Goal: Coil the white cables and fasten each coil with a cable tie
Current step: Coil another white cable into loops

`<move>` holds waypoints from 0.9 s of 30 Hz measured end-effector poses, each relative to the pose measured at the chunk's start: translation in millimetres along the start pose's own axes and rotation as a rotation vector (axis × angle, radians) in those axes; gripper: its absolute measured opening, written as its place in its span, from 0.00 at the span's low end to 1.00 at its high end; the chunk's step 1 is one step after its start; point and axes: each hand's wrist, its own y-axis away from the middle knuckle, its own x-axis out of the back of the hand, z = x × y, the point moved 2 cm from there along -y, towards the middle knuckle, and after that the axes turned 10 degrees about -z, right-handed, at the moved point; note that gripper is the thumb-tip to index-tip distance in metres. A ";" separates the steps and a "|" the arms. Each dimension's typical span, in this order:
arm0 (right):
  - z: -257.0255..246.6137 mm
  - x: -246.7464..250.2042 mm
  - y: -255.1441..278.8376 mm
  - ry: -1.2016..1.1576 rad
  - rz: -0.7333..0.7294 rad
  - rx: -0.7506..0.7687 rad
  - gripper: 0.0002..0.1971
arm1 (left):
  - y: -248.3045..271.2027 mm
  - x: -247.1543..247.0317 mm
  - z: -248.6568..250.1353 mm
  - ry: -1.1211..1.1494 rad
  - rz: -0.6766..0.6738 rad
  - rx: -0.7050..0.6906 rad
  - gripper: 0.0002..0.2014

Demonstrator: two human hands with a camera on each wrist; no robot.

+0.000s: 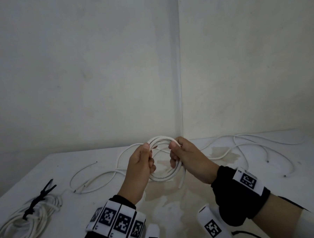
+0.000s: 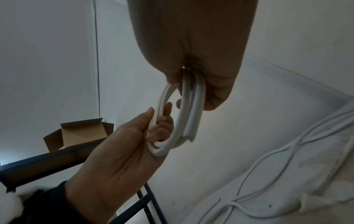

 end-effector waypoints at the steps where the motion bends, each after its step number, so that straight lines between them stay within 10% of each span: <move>1: -1.0 2.8 -0.3 0.026 0.010 -0.002 0.11 | 1.2 1.9 -2.3 -0.031 -0.021 0.002 0.16; 14: -6.0 13.0 5.1 0.220 -0.145 -0.045 0.11 | 13.3 34.8 -19.8 -0.258 -0.204 0.063 0.07; 20: -10.9 8.4 7.3 0.478 -0.309 -0.040 0.10 | 0.6 21.3 6.4 -0.311 -0.358 0.135 0.31; 27: -10.3 7.9 11.1 0.488 -0.294 -0.040 0.07 | 1.3 -7.2 -4.1 -0.234 -0.327 0.191 0.17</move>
